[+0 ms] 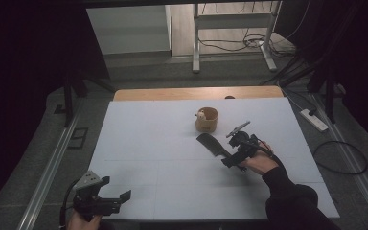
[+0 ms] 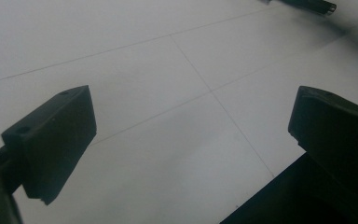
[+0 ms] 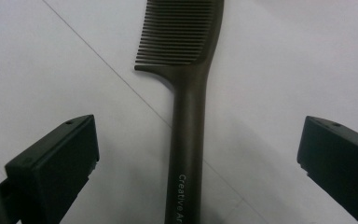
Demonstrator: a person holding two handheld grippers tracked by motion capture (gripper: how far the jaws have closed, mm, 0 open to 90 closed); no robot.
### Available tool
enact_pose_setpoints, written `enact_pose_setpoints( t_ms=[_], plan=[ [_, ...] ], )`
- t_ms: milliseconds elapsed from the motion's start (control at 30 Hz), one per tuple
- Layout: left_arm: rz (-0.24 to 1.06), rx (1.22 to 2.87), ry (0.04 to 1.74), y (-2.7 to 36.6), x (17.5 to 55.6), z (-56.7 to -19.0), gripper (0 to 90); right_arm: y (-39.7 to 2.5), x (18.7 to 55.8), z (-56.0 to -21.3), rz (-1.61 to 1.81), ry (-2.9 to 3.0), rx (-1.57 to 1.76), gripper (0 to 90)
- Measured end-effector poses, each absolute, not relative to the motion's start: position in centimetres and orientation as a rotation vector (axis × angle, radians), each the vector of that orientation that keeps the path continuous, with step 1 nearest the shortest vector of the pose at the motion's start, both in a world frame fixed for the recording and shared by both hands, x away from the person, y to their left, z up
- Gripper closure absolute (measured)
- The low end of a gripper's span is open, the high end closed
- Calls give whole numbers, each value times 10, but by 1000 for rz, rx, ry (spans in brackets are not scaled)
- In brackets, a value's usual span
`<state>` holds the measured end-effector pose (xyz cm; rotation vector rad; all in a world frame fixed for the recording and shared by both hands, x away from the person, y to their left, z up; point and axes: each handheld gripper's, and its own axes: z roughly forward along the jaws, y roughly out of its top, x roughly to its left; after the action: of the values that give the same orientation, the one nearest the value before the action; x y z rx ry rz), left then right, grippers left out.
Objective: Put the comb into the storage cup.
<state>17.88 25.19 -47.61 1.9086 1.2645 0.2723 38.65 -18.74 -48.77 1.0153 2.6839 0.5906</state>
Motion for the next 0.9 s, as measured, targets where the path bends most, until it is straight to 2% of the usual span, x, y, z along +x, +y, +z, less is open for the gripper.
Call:
enact_pose_setpoints(
  t_ms=[900],
  plan=[
    [272,1909,1263,252,179,-476,16,-185,389,-514,479,2740,1046,0]
  ],
)
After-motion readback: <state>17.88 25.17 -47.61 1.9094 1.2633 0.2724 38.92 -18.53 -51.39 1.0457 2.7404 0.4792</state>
